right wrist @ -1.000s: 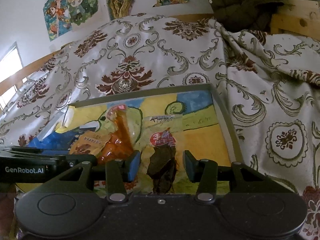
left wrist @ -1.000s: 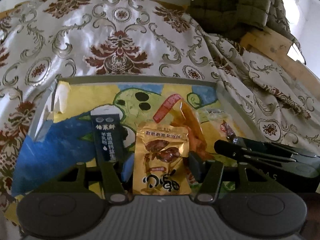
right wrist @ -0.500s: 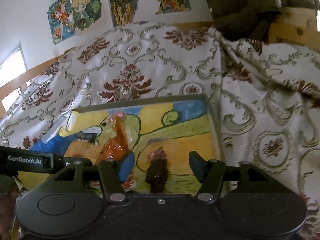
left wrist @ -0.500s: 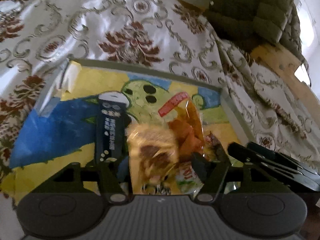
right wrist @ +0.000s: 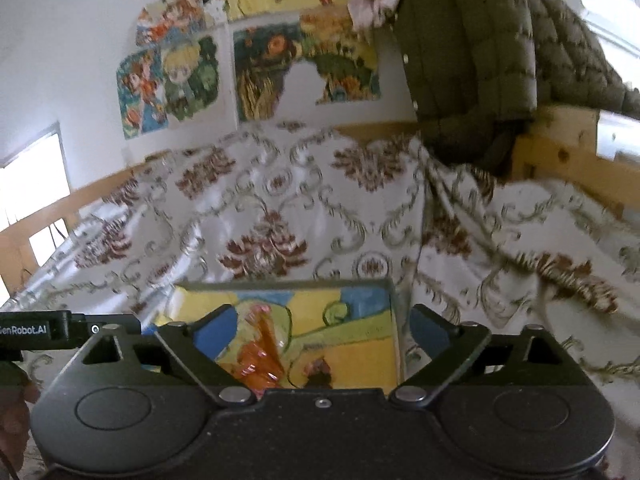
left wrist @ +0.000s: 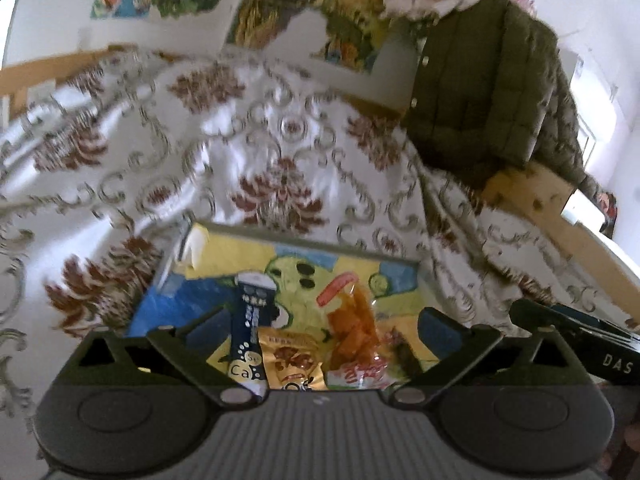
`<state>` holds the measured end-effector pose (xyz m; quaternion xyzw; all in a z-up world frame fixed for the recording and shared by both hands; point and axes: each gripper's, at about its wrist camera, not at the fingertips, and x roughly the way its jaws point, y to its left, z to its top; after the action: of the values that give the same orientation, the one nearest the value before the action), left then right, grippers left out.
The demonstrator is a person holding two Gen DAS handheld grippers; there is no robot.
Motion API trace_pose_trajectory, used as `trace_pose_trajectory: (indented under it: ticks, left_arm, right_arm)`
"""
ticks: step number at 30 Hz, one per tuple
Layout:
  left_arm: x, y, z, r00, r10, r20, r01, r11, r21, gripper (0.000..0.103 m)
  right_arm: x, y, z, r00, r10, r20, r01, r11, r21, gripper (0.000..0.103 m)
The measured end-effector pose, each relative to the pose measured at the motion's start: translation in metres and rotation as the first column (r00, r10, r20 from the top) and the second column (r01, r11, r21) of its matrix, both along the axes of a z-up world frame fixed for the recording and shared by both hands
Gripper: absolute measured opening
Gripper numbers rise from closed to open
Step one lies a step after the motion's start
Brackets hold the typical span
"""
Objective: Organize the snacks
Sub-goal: 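Open both tools to release the two snacks into the tray, then pull both tools back from the tray toward the loose snacks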
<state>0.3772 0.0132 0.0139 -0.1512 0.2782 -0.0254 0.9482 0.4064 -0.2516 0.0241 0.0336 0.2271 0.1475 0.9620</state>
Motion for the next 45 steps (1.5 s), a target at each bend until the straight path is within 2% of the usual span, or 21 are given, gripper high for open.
trace_pose_trajectory:
  ticks: [6, 14, 20, 27, 31, 35, 45]
  left_arm:
    - [-0.045, -0.009, 0.028, 0.998, 0.013, 0.064, -0.015, 0.999, 0.030, 0.103]
    - [-0.102, -0.015, 0.046, 0.994, 0.004, 0.108, -0.010, 0.998, 0.059, 0.103]
    - [-0.144, -0.016, 0.050, 0.991, 0.010, 0.135, -0.025, 0.994, 0.105, 0.103]
    - [-0.191, -0.016, 0.045, 0.991, 0.023, 0.133, -0.041, 0.990, 0.138, 0.103]
    - [-0.213, -0.018, 0.040, 0.992, 0.015, 0.127, -0.036, 0.986, 0.160, 0.103]
    - [-0.231, -0.024, 0.033, 0.995, 0.001, 0.099, -0.018, 0.985, 0.171, 0.103]
    - [-0.267, -0.027, 0.011, 1.000, 0.000, 0.019, -0.003, 0.987, 0.158, 0.103]
  right_arm:
    - [-0.044, -0.003, 0.031, 0.999, 0.015, 0.045, -0.015, 1.000, -0.007, 0.102]
    - [-0.107, -0.007, 0.058, 0.995, 0.012, 0.104, -0.010, 1.000, -0.016, 0.102]
    - [-0.155, -0.011, 0.062, 0.991, -0.003, 0.133, 0.006, 1.000, -0.023, 0.102]
    - [-0.204, -0.019, 0.055, 0.986, -0.031, 0.165, 0.036, 0.999, -0.029, 0.102]
    - [-0.221, -0.023, 0.050, 0.988, -0.052, 0.145, 0.057, 0.998, -0.029, 0.102]
    - [-0.234, -0.023, 0.041, 0.994, -0.073, 0.083, 0.078, 0.995, -0.057, 0.102]
    - [-0.279, -0.013, 0.016, 0.997, -0.083, -0.005, 0.082, 0.991, -0.104, 0.102]
